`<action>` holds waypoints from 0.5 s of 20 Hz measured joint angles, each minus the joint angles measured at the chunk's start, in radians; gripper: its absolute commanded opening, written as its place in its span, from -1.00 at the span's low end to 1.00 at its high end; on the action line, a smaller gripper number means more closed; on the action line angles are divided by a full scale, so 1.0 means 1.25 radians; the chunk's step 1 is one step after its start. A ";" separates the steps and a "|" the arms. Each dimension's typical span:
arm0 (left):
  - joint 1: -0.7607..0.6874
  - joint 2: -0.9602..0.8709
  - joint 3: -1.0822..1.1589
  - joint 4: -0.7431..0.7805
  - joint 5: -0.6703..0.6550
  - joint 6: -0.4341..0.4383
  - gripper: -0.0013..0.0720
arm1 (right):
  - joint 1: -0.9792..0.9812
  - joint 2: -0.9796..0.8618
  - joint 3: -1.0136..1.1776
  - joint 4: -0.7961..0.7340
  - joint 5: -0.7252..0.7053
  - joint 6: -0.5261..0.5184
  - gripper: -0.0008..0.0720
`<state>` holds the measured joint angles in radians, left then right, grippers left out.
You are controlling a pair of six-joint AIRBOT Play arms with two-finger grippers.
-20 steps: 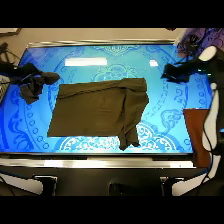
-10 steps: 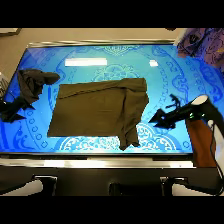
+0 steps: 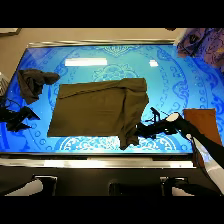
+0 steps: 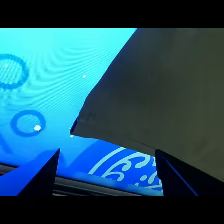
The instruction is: Fold the clothes and pants, and hang the long-sleeved shirts on hangers.
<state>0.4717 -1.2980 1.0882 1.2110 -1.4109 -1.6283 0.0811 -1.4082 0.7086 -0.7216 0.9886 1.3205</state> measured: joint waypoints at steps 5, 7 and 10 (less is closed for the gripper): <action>0.092 0.002 -0.148 -0.157 0.059 0.168 0.84 | 0.013 0.001 -0.005 0.023 -0.017 0.001 -0.91; 0.128 0.001 -0.203 -0.200 0.088 0.219 0.84 | 0.015 0.000 -0.006 0.025 -0.012 0.004 -0.91; 0.150 -0.010 -0.244 -0.232 0.117 0.260 0.84 | 0.016 0.001 -0.006 0.032 -0.003 0.003 -0.91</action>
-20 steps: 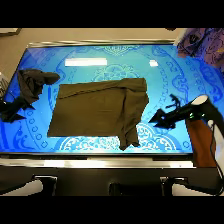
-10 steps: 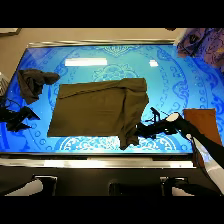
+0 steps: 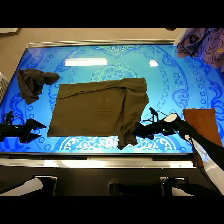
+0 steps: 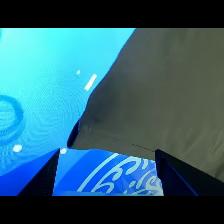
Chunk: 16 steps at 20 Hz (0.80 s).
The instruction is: Fold the clothes and pants, and hang the long-sleeved shirts on hangers.
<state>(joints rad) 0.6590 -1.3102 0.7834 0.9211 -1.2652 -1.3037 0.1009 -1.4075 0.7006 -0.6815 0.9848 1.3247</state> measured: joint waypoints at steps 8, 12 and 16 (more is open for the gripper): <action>-0.056 -0.084 -0.022 -0.036 0.049 0.029 -0.53 | 0.000 0.001 0.000 0.038 0.007 0.000 -0.91; -0.104 -0.103 0.017 -0.050 0.055 0.035 -0.93 | 0.000 0.031 0.026 0.038 0.003 -0.008 -0.91; -0.161 -0.089 0.186 -0.064 0.003 0.035 -0.93 | 0.000 0.080 0.199 -0.061 0.010 0.001 -0.91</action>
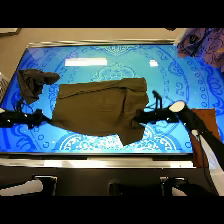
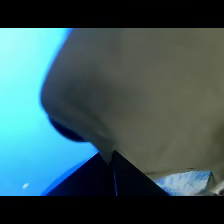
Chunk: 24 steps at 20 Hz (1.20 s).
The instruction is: Fold the clothes and pants, and hang the long-sleeved shirts on hangers.
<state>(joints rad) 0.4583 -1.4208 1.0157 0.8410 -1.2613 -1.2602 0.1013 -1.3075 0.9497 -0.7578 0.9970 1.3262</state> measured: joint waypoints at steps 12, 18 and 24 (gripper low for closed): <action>-0.059 0.273 0.763 0.178 -0.008 -0.187 -0.93 | 0.001 0.228 0.789 -0.346 0.074 0.161 -0.91; -0.060 0.445 0.780 0.288 -0.003 -0.253 -0.93 | 0.001 0.365 0.848 -0.423 0.146 0.269 -0.91; -0.063 0.404 0.710 0.305 -0.009 -0.276 -0.93 | 0.001 0.256 0.856 -0.447 0.168 0.352 -0.91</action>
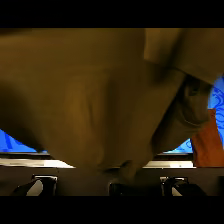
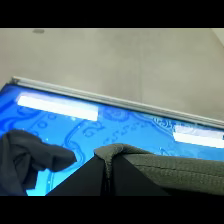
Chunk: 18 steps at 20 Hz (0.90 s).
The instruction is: Fold the clothes and pants, and hang the long-sleeved shirts on hangers.
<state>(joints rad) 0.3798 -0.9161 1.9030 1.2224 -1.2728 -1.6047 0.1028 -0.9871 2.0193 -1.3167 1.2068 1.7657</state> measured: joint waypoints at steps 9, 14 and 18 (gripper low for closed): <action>-0.089 -0.415 -0.161 0.011 0.088 0.043 -0.93 | 0.000 -0.528 0.000 -0.003 0.009 0.076 -0.91; -0.143 -0.641 -0.138 0.020 0.226 0.046 -0.93 | -0.001 -0.774 0.001 0.069 -0.109 0.086 -0.89; -0.173 -0.742 -0.121 0.000 0.270 0.047 0.24 | -0.001 -0.869 0.001 0.123 -0.165 0.090 -0.17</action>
<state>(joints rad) 0.1635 -1.8439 1.7515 1.2221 -0.9352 -1.5463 0.1017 -2.0731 2.0201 -1.1633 1.0008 1.8786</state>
